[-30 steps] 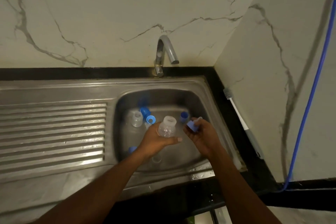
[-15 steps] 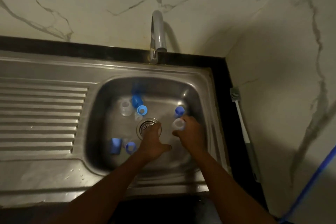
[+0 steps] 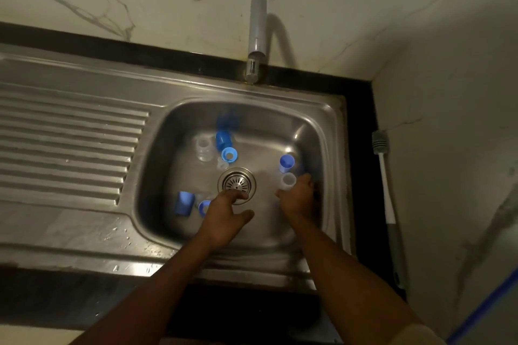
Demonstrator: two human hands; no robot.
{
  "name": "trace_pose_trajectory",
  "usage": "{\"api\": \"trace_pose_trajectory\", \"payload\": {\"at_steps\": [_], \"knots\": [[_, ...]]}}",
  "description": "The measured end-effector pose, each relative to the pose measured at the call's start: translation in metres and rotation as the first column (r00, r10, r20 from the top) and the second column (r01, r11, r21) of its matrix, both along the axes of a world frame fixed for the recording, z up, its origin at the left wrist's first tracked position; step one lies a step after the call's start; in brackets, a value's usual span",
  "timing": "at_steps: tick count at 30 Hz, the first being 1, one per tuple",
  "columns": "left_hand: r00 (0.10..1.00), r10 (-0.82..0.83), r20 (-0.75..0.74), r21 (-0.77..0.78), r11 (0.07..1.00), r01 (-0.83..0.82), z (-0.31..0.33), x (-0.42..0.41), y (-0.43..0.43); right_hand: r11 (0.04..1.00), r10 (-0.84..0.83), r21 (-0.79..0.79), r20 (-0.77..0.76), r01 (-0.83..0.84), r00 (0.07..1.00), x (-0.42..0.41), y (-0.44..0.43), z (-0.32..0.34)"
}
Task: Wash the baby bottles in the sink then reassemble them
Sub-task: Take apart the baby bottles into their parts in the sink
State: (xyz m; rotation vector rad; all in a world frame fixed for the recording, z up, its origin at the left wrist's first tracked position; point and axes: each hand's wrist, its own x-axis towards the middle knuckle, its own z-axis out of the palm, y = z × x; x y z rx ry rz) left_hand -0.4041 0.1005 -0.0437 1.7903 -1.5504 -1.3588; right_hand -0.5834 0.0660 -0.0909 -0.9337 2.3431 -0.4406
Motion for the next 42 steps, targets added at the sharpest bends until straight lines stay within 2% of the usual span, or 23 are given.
{"api": "trace_pose_trajectory", "payload": {"at_steps": [8, 11, 13, 14, 16, 17, 18, 19, 20, 21, 23, 26, 28, 31, 35, 37, 38, 40, 42], "knots": [[0.995, -0.092, -0.032, -0.003, 0.996, 0.092, 0.005, 0.002, 0.001, 1.000, -0.005, 0.019, -0.045, 0.006, 0.999, 0.005, 0.002, 0.005], [0.992, -0.118, -0.053, 0.006, 0.993, 0.118, 0.008, 0.008, -0.003, 0.998, -0.061, 0.013, -0.006, 0.061, 0.998, 0.005, 0.007, 0.001], [0.988, -0.134, -0.071, 0.008, 0.991, 0.135, 0.011, 0.012, -0.006, 0.988, -0.143, -0.053, 0.097, 0.148, 0.985, 0.006, 0.011, 0.008], [0.987, -0.143, -0.075, 0.011, 0.990, 0.144, 0.011, 0.014, -0.006, 0.971, -0.204, -0.079, 0.215, 0.225, 0.955, 0.007, 0.013, 0.014], [0.984, -0.166, -0.061, 0.023, 0.986, 0.168, 0.013, 0.020, -0.007, 0.927, -0.294, -0.053, 0.509, 0.371, 0.809, 0.014, 0.018, 0.025], [0.983, -0.175, -0.047, 0.020, 0.984, 0.177, 0.014, 0.021, -0.008, 0.923, -0.285, -0.045, 0.584, 0.382, 0.760, 0.017, 0.023, 0.030], [0.983, -0.181, -0.038, 0.010, 0.983, 0.181, 0.014, 0.022, -0.009, 0.946, -0.240, -0.051, 0.552, 0.320, 0.799, 0.020, 0.026, 0.031], [0.982, -0.187, -0.036, 0.002, 0.982, 0.187, 0.016, 0.024, -0.010, 0.973, -0.162, -0.075, 0.454, 0.218, 0.876, 0.021, 0.027, 0.028], [0.981, -0.190, -0.040, -0.006, 0.982, 0.190, 0.018, 0.025, -0.012, 0.994, -0.039, -0.089, 0.290, 0.068, 0.956, 0.022, 0.029, 0.028], [0.981, -0.191, -0.047, -0.006, 0.982, 0.191, 0.021, 0.026, -0.013, 0.994, 0.092, -0.080, 0.147, -0.080, 0.985, 0.024, 0.027, 0.025], [0.979, -0.197, -0.050, -0.020, 0.980, 0.196, 0.022, 0.030, -0.015, 0.953, 0.303, -0.009, 0.018, -0.303, 0.953, 0.032, 0.016, 0.025], [0.988, -0.155, -0.025, -0.046, 0.987, 0.153, 0.013, 0.040, -0.014, 0.812, 0.562, 0.245, -0.085, -0.529, 0.823, 0.051, -0.016, 0.012], [0.991, -0.129, -0.022, -0.028, 0.991, 0.128, 0.004, 0.049, -0.008, 0.726, 0.671, 0.339, -0.161, -0.598, 0.723, 0.065, -0.030, -0.002], [0.994, -0.100, -0.037, 0.025, 0.995, 0.101, -0.005, 0.060, 0.005, 0.670, 0.731, 0.382, -0.189, -0.637, 0.655, 0.079, -0.033, -0.027], [0.995, -0.084, -0.054, 0.036, 0.996, 0.086, -0.007, 0.065, 0.007, 0.708, 0.687, 0.392, -0.191, -0.588, 0.701, 0.082, -0.029, -0.035], [0.995, -0.081, -0.060, 0.025, 0.996, 0.082, -0.006, 0.061, 0.004, 0.741, 0.615, 0.436, -0.133, -0.511, 0.777, 0.078, -0.026, -0.035], [0.995, -0.083, -0.062, 0.016, 0.996, 0.084, -0.005, 0.059, 0.002, 0.782, 0.540, 0.420, -0.090, -0.460, 0.837, 0.075, -0.023, -0.036], [0.994, -0.094, -0.063, 0.001, 0.996, 0.095, -0.004, 0.050, -0.001, 0.905, 0.288, 0.316, 0.036, -0.285, 0.957, 0.059, -0.013, -0.035], [0.991, -0.098, -0.091, 0.010, 0.995, 0.099, -0.003, 0.041, -0.003, 0.989, 0.029, 0.140, 0.139, -0.049, 0.990, 0.041, 0.001, -0.037]]}}
